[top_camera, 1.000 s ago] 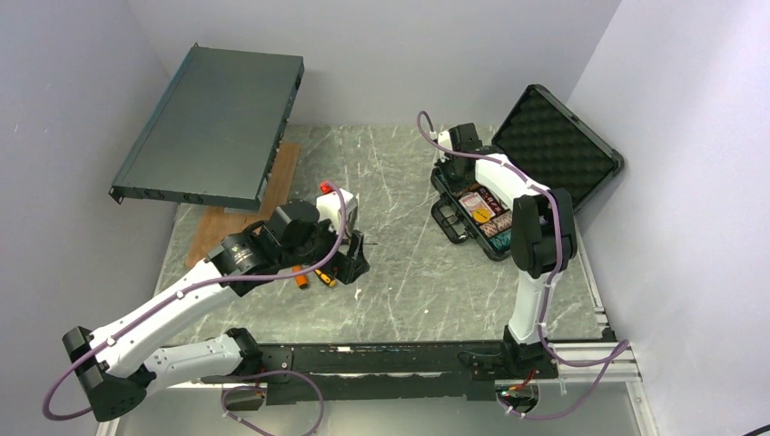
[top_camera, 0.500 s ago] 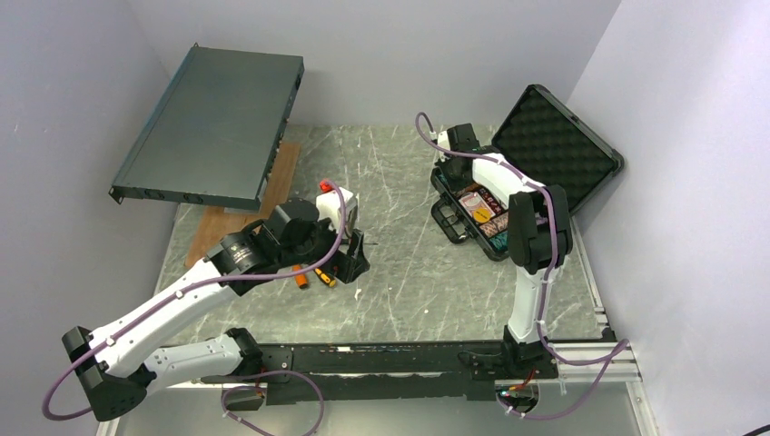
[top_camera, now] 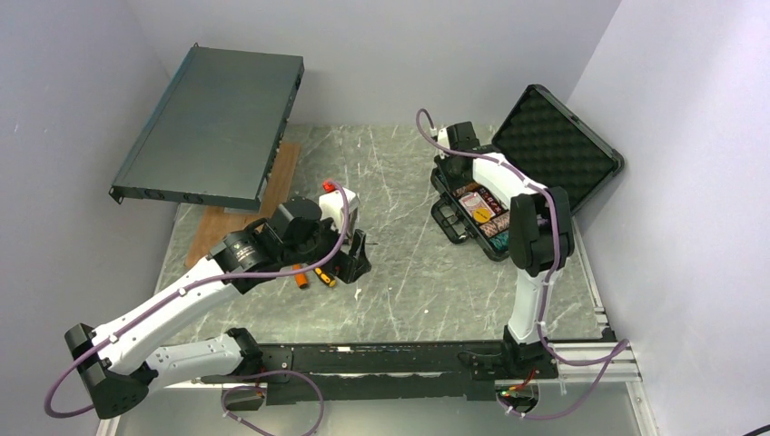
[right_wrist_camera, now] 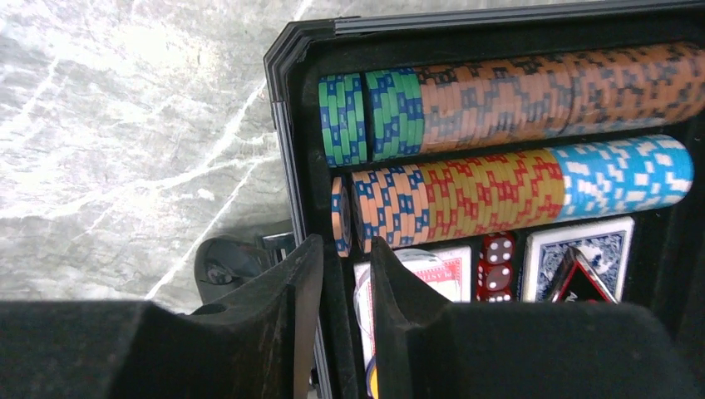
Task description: Pack up texas hold em set
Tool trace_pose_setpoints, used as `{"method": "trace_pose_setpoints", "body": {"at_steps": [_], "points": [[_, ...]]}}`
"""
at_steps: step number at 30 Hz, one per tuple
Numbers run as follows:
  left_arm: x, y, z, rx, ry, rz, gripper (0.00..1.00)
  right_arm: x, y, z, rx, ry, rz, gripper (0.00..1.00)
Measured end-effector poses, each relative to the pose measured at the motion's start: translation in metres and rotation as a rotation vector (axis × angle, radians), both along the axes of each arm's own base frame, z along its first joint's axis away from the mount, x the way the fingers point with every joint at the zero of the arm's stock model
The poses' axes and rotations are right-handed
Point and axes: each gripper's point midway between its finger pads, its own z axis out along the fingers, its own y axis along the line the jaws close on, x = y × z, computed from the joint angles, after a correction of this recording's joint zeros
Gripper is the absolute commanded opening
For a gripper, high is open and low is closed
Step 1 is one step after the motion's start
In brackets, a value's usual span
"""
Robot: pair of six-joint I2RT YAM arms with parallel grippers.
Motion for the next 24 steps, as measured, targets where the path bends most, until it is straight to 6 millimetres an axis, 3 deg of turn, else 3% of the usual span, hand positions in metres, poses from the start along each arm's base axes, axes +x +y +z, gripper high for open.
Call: {"method": "trace_pose_setpoints", "body": {"at_steps": [3, 6, 10, 14, 18, 20, 24], "points": [[0.000, 0.000, 0.000, -0.001, 0.000, -0.001, 0.99, 0.000, -0.001, 0.016, 0.016, -0.036, -0.034, 0.43], [-0.001, 0.001, 0.003, -0.008, -0.006, -0.001, 0.99, -0.003, -0.010, 0.044, 0.028, -0.109, -0.102, 0.70], [-0.004, 0.003, 0.012, -0.040, -0.026, -0.001, 0.99, -0.003, -0.047, 0.094, 0.026, -0.261, -0.299, 0.83], [-0.008, 0.007, 0.018, -0.071, -0.047, -0.005, 1.00, 0.003, -0.114, 0.141, -0.085, -0.408, -0.527, 0.85], [-0.012, 0.008, 0.019, -0.088, -0.052, -0.013, 0.99, 0.009, -0.173, 0.178, -0.340, -0.497, -0.634, 0.85], [-0.013, 0.007, 0.019, -0.093, -0.050, -0.021, 1.00, 0.011, -0.189, 0.189, -0.467, -0.508, -0.650, 0.84], [-0.016, 0.006, 0.020, -0.100, -0.043, -0.037, 0.99, 0.016, -0.220, 0.190, -0.643, -0.465, -0.669, 0.82]]}}
